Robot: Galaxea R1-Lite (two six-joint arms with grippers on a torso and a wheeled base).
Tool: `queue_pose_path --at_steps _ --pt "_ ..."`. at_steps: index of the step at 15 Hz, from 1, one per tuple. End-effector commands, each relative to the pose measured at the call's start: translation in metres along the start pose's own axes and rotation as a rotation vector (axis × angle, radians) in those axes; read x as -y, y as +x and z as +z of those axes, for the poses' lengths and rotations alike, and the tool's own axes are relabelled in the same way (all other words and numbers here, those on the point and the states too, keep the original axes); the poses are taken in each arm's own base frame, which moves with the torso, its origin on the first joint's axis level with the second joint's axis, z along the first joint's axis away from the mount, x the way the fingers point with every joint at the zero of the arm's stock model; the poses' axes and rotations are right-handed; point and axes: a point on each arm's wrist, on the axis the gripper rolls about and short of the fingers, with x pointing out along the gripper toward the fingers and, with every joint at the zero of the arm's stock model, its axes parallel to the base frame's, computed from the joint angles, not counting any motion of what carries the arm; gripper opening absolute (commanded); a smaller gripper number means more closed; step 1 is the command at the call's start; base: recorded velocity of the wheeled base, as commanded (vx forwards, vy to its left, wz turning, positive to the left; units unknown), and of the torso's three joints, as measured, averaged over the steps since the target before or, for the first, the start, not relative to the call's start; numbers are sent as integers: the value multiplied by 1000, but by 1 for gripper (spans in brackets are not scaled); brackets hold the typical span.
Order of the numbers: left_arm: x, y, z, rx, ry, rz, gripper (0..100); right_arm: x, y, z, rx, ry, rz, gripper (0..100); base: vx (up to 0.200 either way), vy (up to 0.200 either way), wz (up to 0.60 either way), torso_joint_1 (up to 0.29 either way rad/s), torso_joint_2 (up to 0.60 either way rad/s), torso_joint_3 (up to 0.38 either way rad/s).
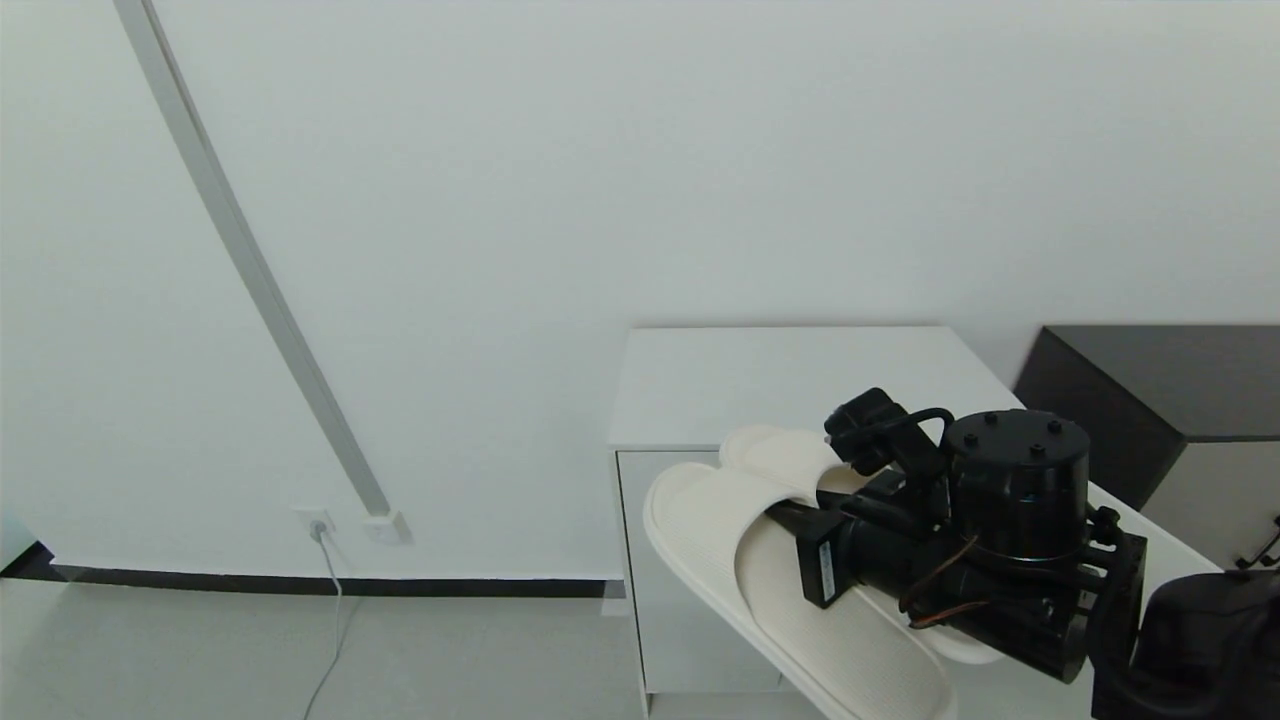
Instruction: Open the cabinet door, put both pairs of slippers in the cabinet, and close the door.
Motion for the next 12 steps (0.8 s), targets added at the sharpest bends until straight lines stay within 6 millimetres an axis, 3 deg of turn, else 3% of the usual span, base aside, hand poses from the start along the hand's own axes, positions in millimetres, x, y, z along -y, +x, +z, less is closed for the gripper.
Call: queue_pose_path --at_steps 1,11,12 --pt "0 0 0 -1 0 -1 0 0 1 -1 -5 -1 0 0 0 0 0 0 0 0" --pt "0 0 0 -1 1 -1 0 0 0 -3 -11 -2 -1 0 0 0 0 0 0 0" --pt "0 0 0 -1 0 -1 0 0 0 -3 -13 -2 -1 0 0 -200 0 2 -2 2"
